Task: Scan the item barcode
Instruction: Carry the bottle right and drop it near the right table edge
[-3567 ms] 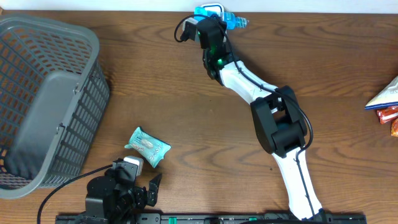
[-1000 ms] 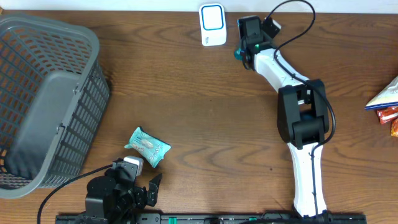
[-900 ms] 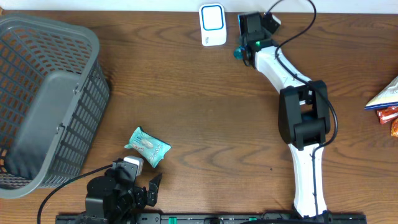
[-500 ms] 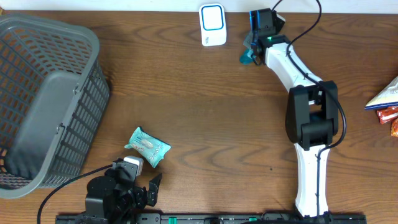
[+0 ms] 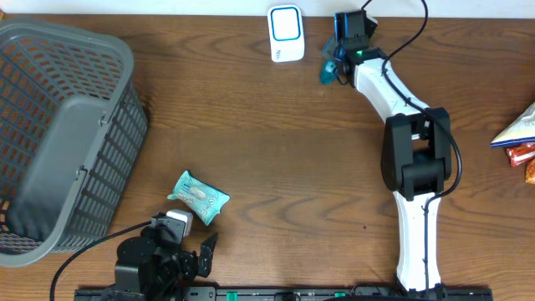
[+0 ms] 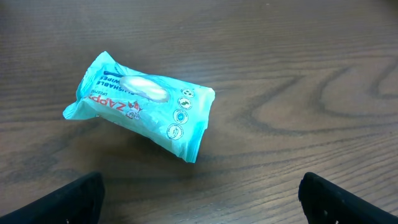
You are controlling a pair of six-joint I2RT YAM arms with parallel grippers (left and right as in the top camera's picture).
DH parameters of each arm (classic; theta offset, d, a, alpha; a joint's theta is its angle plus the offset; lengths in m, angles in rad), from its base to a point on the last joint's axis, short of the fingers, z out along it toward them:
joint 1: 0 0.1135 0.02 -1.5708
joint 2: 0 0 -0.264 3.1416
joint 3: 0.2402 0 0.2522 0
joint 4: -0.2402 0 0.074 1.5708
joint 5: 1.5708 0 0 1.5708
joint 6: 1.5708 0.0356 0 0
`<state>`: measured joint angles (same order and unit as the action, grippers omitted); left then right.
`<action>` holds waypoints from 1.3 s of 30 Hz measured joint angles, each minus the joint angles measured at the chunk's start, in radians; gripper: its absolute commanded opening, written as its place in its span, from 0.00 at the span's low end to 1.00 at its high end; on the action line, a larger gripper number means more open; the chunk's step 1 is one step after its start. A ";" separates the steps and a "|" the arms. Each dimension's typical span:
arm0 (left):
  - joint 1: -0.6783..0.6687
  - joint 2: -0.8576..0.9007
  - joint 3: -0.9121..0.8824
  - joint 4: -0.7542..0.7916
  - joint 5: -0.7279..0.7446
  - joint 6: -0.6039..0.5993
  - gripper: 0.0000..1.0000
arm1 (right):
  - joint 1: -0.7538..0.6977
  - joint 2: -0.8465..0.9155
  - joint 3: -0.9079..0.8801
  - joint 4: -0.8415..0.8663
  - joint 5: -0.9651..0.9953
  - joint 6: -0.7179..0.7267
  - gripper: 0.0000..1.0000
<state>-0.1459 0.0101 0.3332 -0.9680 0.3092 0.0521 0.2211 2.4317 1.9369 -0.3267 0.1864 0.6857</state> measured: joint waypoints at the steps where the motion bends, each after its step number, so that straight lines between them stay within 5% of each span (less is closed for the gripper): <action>1: 0.000 0.000 0.000 0.000 0.000 0.000 0.99 | -0.001 0.000 -0.002 0.006 -0.002 -0.012 0.01; 10: 0.000 0.000 0.000 0.000 0.000 0.000 0.99 | -0.002 -0.028 0.002 -0.135 0.039 -0.126 0.01; 19: 0.000 0.000 0.000 0.000 0.000 0.000 0.99 | -0.111 -0.068 -0.017 -0.613 0.409 -0.097 0.01; 21: 0.000 0.000 0.000 0.000 0.000 0.000 0.99 | -0.159 -0.068 -0.033 -0.652 0.444 -0.090 0.14; 24: 0.000 0.000 0.000 0.000 0.000 0.000 0.99 | -0.191 -0.074 -0.071 -0.634 0.462 -0.090 0.01; 27: 0.000 0.000 0.000 0.000 0.000 0.000 0.99 | -0.203 -0.097 -0.131 -0.606 0.480 -0.095 0.01; 28: 0.000 0.000 0.000 0.000 0.000 0.000 0.99 | -0.205 -0.105 -0.146 -0.602 0.480 -0.095 0.05; 29: 0.000 0.000 0.000 0.000 0.000 0.000 0.99 | -0.207 -0.109 -0.157 -0.602 0.481 -0.095 0.31; 31: 0.000 0.000 0.000 0.000 0.000 0.000 0.99 | -0.211 -0.116 -0.172 -0.603 0.481 -0.093 0.45; 32: 0.000 0.000 0.000 0.000 0.000 0.000 0.99 | -0.214 -0.116 -0.181 -0.601 0.451 -0.091 0.41; 33: 0.000 0.000 0.000 0.000 0.000 0.000 0.99 | -0.218 -0.108 -0.196 -0.599 0.422 -0.092 0.15; 34: 0.000 0.000 0.000 0.000 0.000 0.000 0.99 | -0.218 -0.095 -0.208 -0.604 0.462 -0.086 0.01; 39: 0.000 0.000 0.000 0.000 0.000 0.000 0.99 | -0.230 -0.114 -0.230 -0.643 0.457 -0.120 0.01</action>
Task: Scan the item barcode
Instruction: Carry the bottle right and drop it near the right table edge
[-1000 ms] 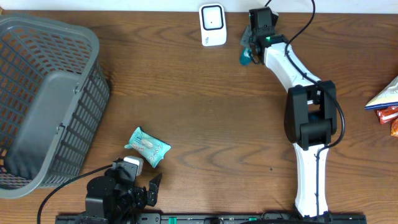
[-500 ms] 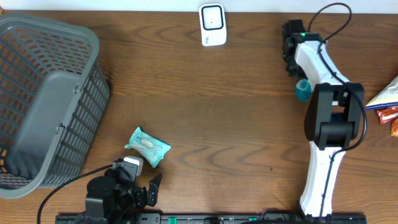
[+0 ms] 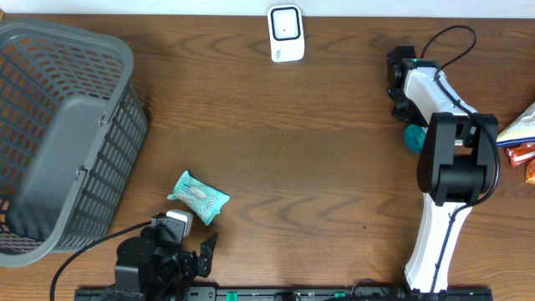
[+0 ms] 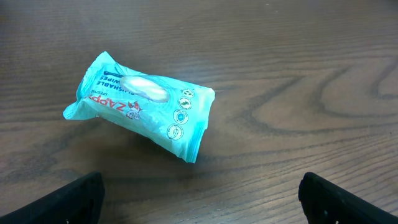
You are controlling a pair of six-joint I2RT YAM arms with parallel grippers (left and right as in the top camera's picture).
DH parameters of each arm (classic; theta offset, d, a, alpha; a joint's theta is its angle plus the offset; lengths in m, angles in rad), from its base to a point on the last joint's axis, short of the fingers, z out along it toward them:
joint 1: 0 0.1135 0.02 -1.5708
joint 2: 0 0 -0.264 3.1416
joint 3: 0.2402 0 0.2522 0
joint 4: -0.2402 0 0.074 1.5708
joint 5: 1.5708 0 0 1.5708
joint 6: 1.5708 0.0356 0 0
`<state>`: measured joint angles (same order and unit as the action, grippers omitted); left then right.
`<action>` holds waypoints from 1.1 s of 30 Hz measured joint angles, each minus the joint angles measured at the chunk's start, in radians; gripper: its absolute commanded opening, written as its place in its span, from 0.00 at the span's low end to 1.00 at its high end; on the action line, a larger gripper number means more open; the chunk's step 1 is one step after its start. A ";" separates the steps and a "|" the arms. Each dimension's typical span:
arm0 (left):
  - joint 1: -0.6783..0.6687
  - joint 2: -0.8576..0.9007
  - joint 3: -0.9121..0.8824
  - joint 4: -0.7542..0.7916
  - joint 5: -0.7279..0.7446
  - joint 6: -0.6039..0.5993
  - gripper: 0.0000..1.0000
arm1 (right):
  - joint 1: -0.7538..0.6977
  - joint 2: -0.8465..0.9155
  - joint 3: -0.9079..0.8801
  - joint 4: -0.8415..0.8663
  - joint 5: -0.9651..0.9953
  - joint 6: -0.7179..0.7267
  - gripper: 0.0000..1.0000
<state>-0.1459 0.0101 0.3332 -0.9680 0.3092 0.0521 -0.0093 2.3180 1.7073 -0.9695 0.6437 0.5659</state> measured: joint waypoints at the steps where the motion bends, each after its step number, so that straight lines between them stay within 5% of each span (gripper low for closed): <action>1: 0.000 0.000 0.000 0.000 0.000 0.000 0.99 | -0.001 -0.001 0.000 0.000 -0.001 0.001 0.01; 11: 0.000 0.000 0.000 0.000 0.000 0.000 0.99 | -0.260 0.007 -0.026 -0.005 0.116 -0.012 0.01; 14: 0.000 0.000 0.000 0.000 0.000 0.000 0.99 | -0.351 0.010 -0.031 0.052 0.142 -0.100 0.10; 16: 0.000 0.000 0.000 0.000 0.000 0.000 0.99 | -0.396 0.010 -0.024 0.076 0.134 -0.147 0.25; 22: 0.000 0.000 0.000 0.000 0.000 0.000 0.99 | -0.459 -0.019 0.051 0.058 -0.113 -0.262 0.99; 33: 0.000 0.000 0.000 0.000 0.000 0.000 0.99 | -0.293 -0.418 0.148 -0.087 -1.038 -0.315 0.99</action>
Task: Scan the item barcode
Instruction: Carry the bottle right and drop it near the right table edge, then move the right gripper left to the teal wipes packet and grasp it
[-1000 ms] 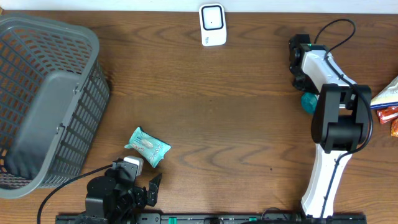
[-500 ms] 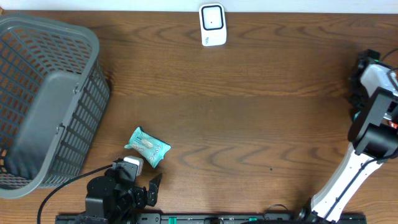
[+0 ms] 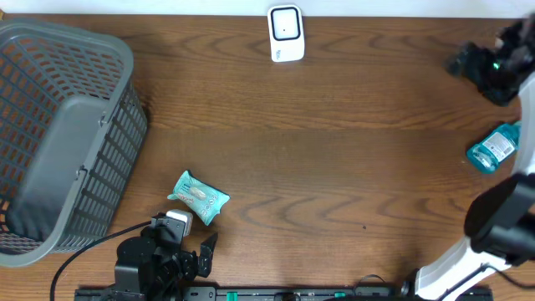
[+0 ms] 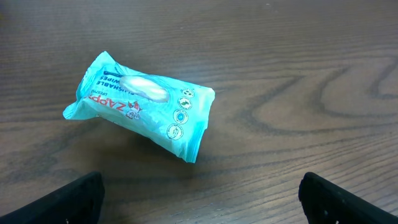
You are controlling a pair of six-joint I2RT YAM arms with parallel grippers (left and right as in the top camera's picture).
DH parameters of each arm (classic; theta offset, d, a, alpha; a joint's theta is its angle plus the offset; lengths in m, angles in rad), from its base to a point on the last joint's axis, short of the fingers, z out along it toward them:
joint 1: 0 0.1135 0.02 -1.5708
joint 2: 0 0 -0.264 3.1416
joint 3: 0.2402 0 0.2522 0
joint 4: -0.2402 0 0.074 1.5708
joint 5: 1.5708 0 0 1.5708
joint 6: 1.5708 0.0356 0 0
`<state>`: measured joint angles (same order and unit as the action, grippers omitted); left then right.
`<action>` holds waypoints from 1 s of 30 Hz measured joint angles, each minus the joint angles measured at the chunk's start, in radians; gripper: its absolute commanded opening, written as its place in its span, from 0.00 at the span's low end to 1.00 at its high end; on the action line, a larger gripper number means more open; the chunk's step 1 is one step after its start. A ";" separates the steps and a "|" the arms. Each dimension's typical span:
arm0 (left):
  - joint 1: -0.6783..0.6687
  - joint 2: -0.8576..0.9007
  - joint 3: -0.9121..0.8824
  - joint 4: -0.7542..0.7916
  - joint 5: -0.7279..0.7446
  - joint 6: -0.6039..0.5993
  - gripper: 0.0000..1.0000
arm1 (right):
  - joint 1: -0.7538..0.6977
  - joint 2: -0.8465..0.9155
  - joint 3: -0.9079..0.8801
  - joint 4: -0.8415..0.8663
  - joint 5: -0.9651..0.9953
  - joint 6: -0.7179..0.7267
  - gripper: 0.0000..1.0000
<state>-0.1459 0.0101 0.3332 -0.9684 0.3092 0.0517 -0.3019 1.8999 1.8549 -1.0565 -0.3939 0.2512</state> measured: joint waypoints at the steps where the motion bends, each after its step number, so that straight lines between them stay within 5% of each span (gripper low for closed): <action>1: 0.000 0.000 0.000 0.000 0.000 0.000 0.99 | 0.025 -0.006 0.002 -0.016 -0.033 0.008 0.99; 9: 0.000 0.000 0.000 0.000 0.000 0.000 0.99 | 0.505 0.070 -0.131 -0.057 -0.285 0.250 0.99; 15: 0.000 0.000 0.000 0.000 0.000 0.000 0.99 | 0.863 0.138 -0.301 0.235 -0.336 0.621 0.99; 20: 0.000 0.000 0.000 0.000 0.000 0.000 0.99 | 1.015 0.147 -0.363 0.400 -0.350 0.812 0.99; 26: 0.000 0.000 0.000 0.000 0.000 0.000 0.99 | 1.143 0.147 -0.425 0.464 -0.272 1.023 0.91; 28: 0.000 0.000 0.000 0.000 0.000 0.000 0.99 | 1.180 0.147 -0.448 0.497 -0.248 1.090 0.73; 30: 0.000 0.000 0.000 0.000 0.000 0.000 0.99 | 1.197 0.147 -0.454 0.504 -0.214 1.129 0.68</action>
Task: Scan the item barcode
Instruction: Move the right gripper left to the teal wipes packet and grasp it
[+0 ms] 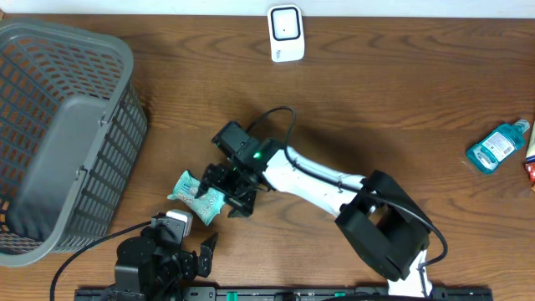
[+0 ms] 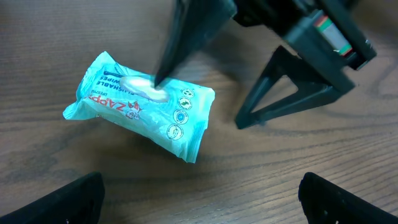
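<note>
The teal wipes pack (image 1: 192,191) lies on the table at the front left, seen close up in the left wrist view as the pack (image 2: 140,109). My right gripper (image 1: 224,192) is down at it, open. One of its fingers (image 2: 168,59) touches the pack's top and the other stands on the wood off the pack's right end. The white barcode scanner (image 1: 285,33) stands at the far edge. My left gripper (image 1: 192,238) rests open near the front edge, just short of the pack, with nothing between its fingertips (image 2: 71,199).
A grey basket (image 1: 58,134) fills the left side. A blue bottle (image 1: 497,146) lies at the right edge, next to snack packets (image 1: 531,163). The right arm's white link (image 1: 318,180) stretches across the middle of the table.
My right gripper was up at the far right corner. Now it is at the front left, open over the wipes pack. Pack, bottle and left gripper have not moved.
My right gripper held the blue bottle beside the scanner. Then it was further right with the bottle under it. Then the bottle lay at the right edge with the gripper apart from it. Now that gripper is open at the wipes pack.
</note>
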You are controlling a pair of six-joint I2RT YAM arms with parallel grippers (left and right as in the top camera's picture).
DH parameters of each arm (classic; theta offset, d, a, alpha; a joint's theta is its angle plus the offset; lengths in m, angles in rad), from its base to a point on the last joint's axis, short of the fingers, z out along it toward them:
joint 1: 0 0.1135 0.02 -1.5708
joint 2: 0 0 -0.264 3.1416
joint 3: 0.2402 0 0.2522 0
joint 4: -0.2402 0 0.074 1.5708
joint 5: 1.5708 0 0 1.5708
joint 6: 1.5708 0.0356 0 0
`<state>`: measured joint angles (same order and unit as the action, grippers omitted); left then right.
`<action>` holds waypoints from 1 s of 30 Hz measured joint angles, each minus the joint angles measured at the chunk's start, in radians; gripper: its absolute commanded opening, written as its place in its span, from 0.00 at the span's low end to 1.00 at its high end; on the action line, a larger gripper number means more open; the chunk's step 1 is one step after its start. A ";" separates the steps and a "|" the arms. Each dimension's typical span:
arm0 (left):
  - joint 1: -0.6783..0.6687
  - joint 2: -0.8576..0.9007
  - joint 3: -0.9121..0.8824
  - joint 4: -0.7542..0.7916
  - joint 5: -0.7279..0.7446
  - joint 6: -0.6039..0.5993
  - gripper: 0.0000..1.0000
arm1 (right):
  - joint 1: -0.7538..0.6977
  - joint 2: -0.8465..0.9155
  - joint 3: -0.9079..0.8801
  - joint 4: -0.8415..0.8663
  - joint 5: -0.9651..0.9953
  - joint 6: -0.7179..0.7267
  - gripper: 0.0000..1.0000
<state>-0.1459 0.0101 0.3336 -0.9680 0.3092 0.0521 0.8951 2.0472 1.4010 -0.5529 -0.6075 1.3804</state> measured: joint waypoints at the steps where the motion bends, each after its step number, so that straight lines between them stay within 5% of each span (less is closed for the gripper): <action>1: 0.000 0.000 0.000 0.000 0.000 0.000 1.00 | 0.002 0.000 -0.002 0.003 0.019 0.013 0.69; 4: 0.000 0.000 0.000 0.000 0.000 0.000 0.99 | 0.003 0.000 -0.007 0.018 0.078 0.033 0.81; 7: 0.000 0.000 0.000 0.000 0.000 0.000 1.00 | 0.014 0.000 -0.013 0.047 0.151 0.058 0.81; 14: 0.000 0.000 0.000 0.000 0.000 0.000 1.00 | 0.073 0.002 -0.054 0.175 0.269 0.098 0.37; 17: 0.000 0.000 0.000 0.000 0.000 0.000 0.99 | 0.085 0.025 -0.056 0.196 0.286 0.109 0.01; 26: 0.000 0.000 0.000 0.000 0.000 0.000 1.00 | 0.069 0.055 -0.052 0.201 0.261 -0.014 0.01; 30: 0.000 0.000 0.000 0.000 0.000 0.000 0.99 | 0.009 0.033 -0.037 0.005 0.225 -0.085 0.01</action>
<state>-0.1459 0.0101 0.3332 -0.9680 0.3092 0.0521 0.9039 2.0804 1.3640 -0.5480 -0.3828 1.2949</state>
